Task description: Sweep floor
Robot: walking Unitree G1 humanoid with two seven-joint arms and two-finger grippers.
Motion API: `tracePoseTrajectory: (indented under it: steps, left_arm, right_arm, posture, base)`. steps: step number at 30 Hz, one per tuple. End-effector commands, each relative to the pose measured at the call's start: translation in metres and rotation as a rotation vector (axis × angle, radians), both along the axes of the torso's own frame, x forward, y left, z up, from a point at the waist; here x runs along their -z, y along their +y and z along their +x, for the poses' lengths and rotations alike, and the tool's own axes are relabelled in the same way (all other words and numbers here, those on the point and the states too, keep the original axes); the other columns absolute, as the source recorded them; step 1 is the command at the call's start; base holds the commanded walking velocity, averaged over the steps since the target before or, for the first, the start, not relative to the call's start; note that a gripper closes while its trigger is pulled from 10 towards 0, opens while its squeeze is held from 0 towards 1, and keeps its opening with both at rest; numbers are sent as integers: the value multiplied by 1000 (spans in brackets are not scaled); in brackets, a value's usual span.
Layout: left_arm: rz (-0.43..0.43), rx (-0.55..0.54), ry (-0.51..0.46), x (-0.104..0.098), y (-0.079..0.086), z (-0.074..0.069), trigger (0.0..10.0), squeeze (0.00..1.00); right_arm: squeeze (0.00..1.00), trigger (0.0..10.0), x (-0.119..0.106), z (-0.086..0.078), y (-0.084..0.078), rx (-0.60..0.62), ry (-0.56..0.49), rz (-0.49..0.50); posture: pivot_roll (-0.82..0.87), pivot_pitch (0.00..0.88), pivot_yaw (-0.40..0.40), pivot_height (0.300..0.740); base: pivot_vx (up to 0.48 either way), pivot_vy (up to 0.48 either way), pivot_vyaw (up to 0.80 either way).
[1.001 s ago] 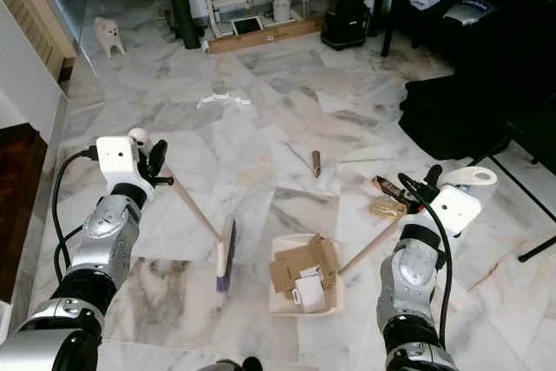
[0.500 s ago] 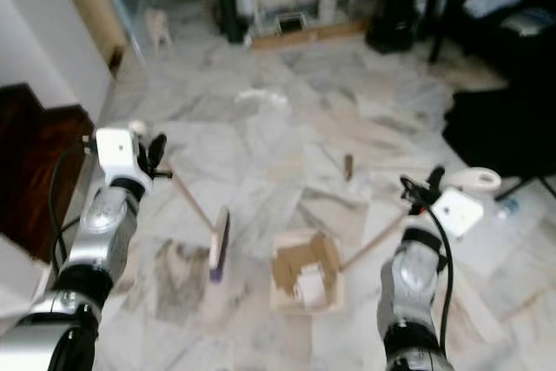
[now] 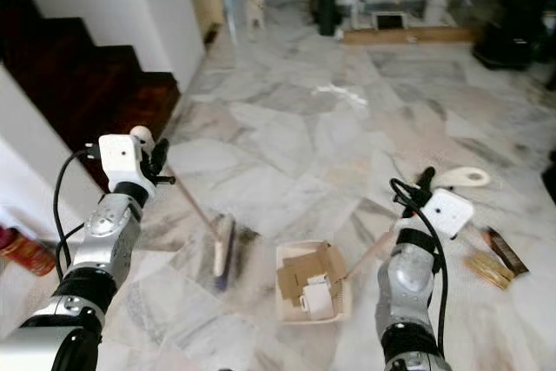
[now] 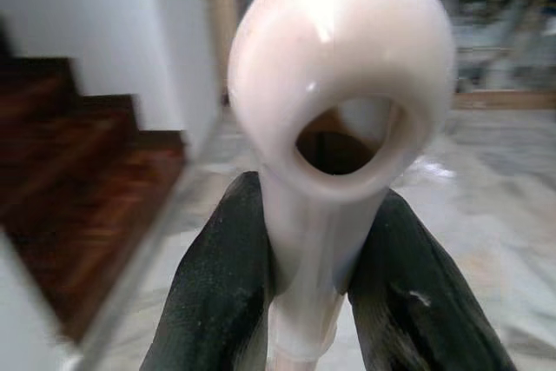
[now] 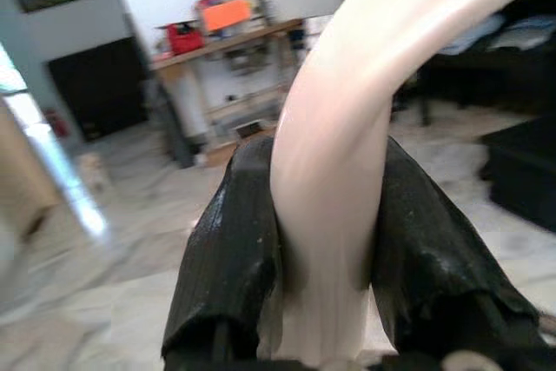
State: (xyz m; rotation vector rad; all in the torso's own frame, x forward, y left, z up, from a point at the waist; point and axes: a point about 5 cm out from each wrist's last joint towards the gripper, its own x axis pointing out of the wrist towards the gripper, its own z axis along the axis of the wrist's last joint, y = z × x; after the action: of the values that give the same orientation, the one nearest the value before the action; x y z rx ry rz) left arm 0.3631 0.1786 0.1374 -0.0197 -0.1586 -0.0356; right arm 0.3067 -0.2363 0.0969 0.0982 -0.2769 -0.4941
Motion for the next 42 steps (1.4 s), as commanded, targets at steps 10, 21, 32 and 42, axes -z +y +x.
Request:
tracePoseTrajectory:
  steps: [10,21,32,42]
  left_arm:
    - [2,-49,-37,-2,5,-3,10000,0]
    - [30,-80,-36,-4,16,-1,10000,0]
    - [35,-87,-48,-9,19,1,10000,0]
    - [35,-100,-56,-10,21,0,10000,0]
  right_arm:
    - [0,10000,-17,8,2,-34,-53,-12]
    - [0,10000,-16,8,5,-47,-50,-10]
    - [0,10000,-14,5,2,-37,-46,-10]
    - [0,10000,-15,7,2,-38,-44,-5]
  posture:
    - [-24,0,60,740]
    - [-26,0,64,740]
    - [-20,0,66,740]
    - [-7,0,61,740]
  base:
    - [0,0,800]
    - [0,0,800]
    - [0,0,800]
    - [0,0,800]
